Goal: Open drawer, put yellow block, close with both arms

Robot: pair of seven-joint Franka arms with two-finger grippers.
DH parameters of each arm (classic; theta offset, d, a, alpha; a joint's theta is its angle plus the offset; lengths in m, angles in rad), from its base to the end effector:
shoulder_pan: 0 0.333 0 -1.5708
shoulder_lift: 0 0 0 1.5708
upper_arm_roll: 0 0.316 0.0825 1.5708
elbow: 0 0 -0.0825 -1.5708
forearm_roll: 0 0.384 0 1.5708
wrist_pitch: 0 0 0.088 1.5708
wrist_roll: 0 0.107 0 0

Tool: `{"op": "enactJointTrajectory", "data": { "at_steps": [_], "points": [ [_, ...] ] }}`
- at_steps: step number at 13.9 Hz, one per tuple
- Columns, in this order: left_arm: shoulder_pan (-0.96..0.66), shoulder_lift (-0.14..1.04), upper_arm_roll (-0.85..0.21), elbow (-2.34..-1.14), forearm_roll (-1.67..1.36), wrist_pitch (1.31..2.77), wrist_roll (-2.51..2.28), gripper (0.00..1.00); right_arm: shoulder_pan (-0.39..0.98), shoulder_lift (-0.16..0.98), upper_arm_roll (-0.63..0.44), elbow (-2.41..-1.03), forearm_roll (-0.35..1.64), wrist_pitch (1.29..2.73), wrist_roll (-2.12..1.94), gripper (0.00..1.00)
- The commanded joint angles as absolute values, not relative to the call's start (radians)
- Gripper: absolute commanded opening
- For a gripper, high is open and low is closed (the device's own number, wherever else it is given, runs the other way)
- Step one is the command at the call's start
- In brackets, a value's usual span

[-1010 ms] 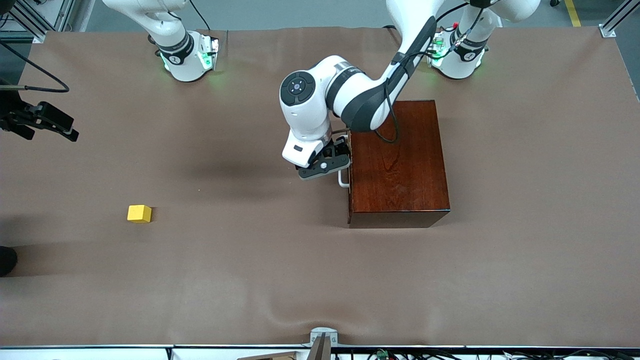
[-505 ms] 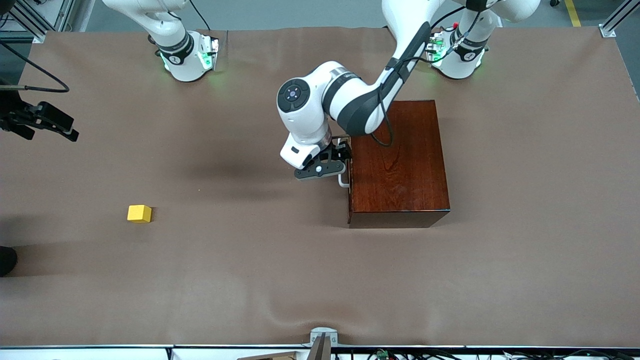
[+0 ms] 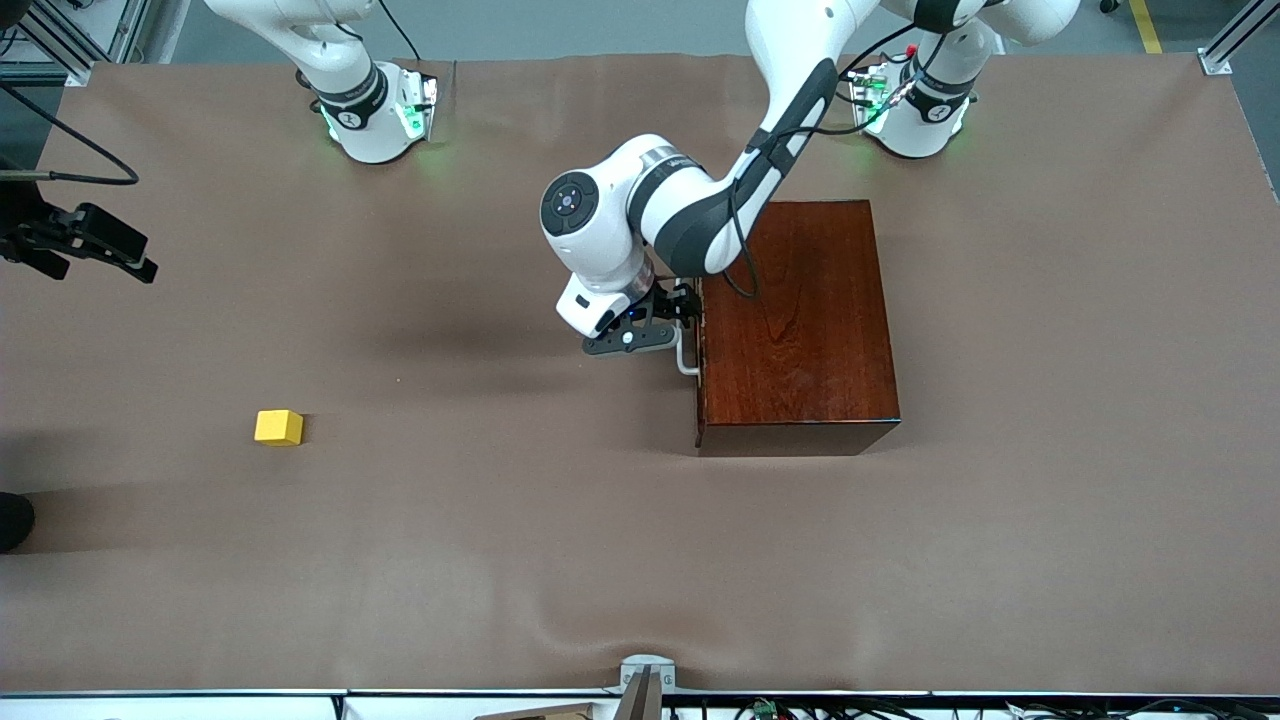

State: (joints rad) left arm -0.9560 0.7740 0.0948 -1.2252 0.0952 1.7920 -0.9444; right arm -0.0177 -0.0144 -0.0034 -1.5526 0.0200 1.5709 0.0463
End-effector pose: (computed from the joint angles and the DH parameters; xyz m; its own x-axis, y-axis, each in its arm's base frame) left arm 0.4673 -0.5581 0.2966 0.9995 0.0322 0.0029 0.0319 -0.9663 -0.2556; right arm 0.5504 -0.0095 0.6411 0.9972 -0.0673 0.0317 -0.0667 -0.9975 -0.0215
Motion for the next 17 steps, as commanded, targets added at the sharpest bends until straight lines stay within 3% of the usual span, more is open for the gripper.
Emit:
{"op": "enactJointTrajectory", "data": {
  "at_steps": [1,17],
  "points": [
    [-0.974,0.796,0.097,-1.200,0.109,1.761,-0.934,1.00,-0.011,-0.015,-0.006,-1.549,0.023,1.569,0.061,1.00],
    [-0.988,0.802,0.092,-1.189,0.092,1.848,-1.025,1.00,-0.015,-0.017,-0.008,-1.546,0.015,1.554,0.046,1.00]
  ]
}}
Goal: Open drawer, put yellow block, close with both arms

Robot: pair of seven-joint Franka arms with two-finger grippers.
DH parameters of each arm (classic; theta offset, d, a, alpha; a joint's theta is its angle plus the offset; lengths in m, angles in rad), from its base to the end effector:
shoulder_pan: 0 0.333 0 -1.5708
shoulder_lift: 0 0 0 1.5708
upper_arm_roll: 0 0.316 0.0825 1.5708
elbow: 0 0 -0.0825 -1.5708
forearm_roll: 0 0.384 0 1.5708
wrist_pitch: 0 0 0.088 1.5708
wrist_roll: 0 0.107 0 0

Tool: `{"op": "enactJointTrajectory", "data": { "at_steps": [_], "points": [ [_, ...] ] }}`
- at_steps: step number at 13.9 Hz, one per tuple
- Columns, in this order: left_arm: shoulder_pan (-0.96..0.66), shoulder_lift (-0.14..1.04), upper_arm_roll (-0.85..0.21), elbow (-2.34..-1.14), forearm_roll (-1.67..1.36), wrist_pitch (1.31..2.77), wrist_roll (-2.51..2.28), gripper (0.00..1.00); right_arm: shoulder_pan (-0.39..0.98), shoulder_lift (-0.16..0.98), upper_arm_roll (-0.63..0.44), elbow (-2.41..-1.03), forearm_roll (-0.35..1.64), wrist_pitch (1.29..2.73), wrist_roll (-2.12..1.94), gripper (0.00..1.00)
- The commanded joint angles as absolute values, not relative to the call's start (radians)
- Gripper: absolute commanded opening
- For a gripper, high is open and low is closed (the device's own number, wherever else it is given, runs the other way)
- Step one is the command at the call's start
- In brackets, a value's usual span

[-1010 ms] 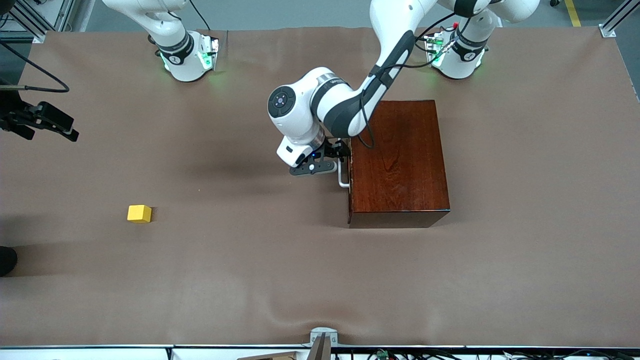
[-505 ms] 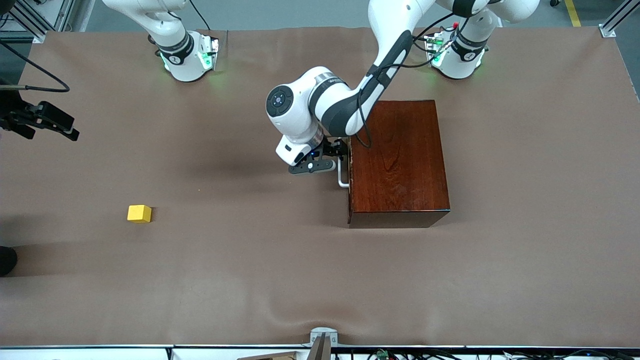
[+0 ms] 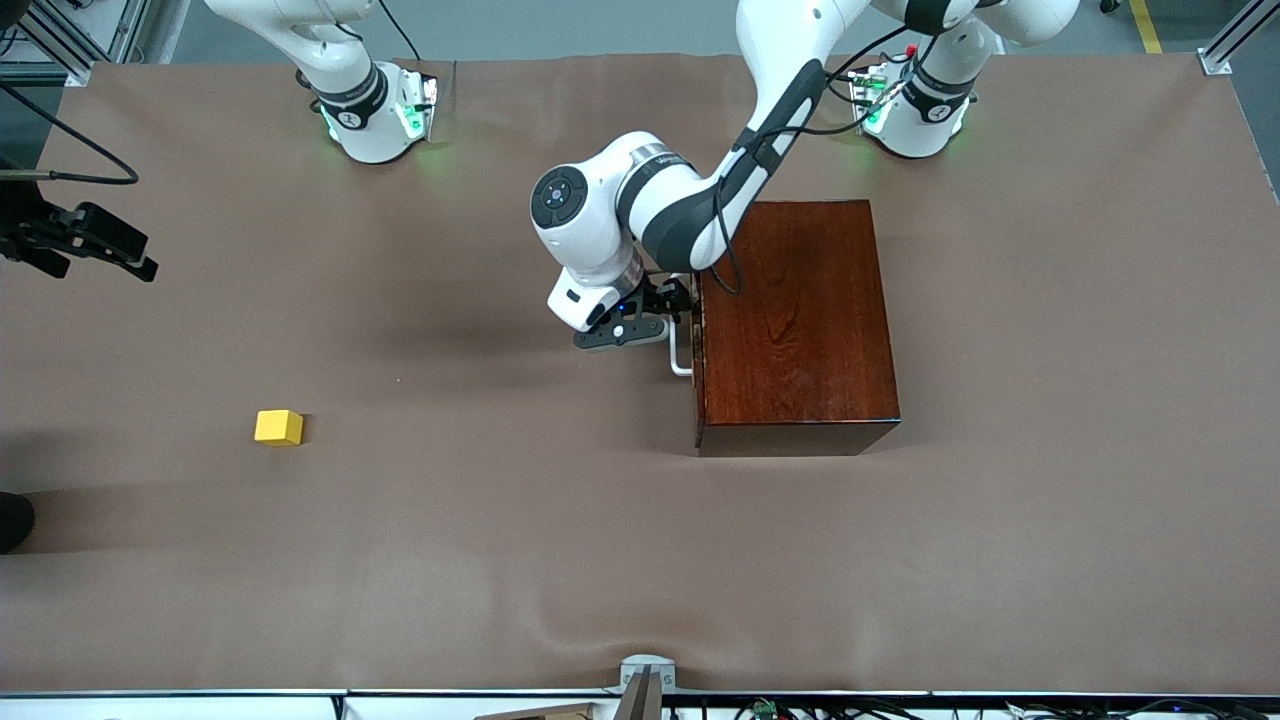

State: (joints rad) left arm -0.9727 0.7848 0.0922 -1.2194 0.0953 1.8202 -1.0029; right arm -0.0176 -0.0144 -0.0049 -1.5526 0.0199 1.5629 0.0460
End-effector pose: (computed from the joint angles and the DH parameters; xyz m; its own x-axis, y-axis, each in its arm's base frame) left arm 0.4590 -0.5703 0.2931 0.9974 0.0659 0.0289 0.0709 -0.9693 -0.2355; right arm 0.5496 -0.0102 0.6404 0.9974 -0.0683 0.0238 -0.0678 -0.9975 -0.0211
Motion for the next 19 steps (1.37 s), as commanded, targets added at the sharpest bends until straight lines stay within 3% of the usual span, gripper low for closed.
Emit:
{"op": "enactJointTrajectory", "data": {
  "at_steps": [1,19],
  "points": [
    [-0.988,0.801,0.089,-1.189,0.092,1.865,-1.032,1.00,-0.014,-0.017,-0.006,-1.548,0.015,1.552,0.046,1.00],
    [-1.003,0.834,0.078,-1.189,0.063,2.226,-1.213,1.00,-0.014,-0.014,-0.005,-1.548,0.017,1.566,0.031,1.00]
  ]
}}
